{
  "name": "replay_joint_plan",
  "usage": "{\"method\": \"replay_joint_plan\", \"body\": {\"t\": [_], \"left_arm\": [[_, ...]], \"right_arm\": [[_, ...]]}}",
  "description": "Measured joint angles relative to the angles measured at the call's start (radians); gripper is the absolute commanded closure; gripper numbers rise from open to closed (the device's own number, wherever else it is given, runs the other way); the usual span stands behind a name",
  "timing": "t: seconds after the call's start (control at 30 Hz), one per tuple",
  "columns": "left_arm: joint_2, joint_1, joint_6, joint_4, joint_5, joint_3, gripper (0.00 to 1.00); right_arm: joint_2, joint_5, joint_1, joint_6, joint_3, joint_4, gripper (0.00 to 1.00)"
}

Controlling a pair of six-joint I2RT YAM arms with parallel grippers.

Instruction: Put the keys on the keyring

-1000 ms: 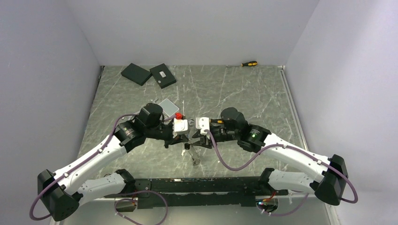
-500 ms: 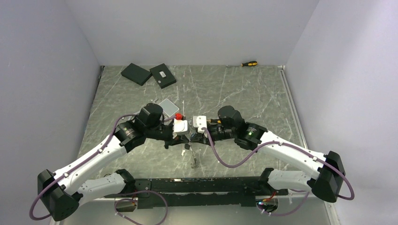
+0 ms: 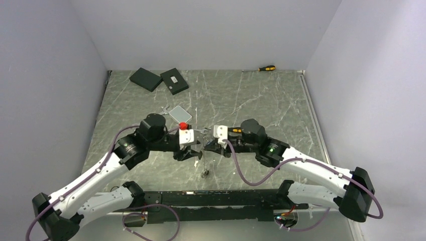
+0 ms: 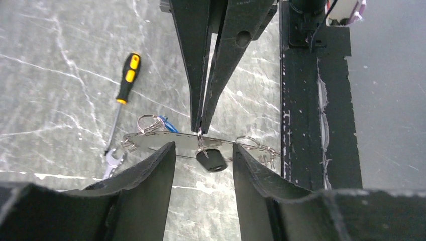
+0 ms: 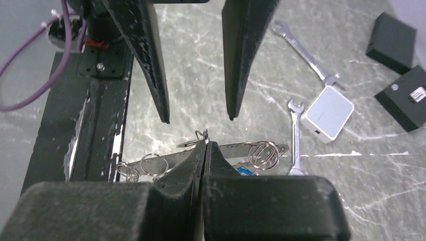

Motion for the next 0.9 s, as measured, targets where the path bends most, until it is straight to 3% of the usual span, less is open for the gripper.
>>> {"method": "replay_joint_plan", "body": {"t": [0.43,0.73,0.9], "left_arm": [[-0.157,0.013,-0.042,0.146,-0.071,-0.073,0.52],[-0.143,0.024,-0.116,0.274,-0.061,-0.098,0.53],[-0.135,0.026,-0.161,0.338,-0.039,-0.113,0.56]], "right_arm": [[-0.191,0.061,-0.022,0.171,-0.239,0.473,1.0],[-0.177,0.048,-0.026,0.317,-0.298,0.775,1.0],[-0.154,0.03,-0.026,0.362,-0.299,0.863,1.0]]}}
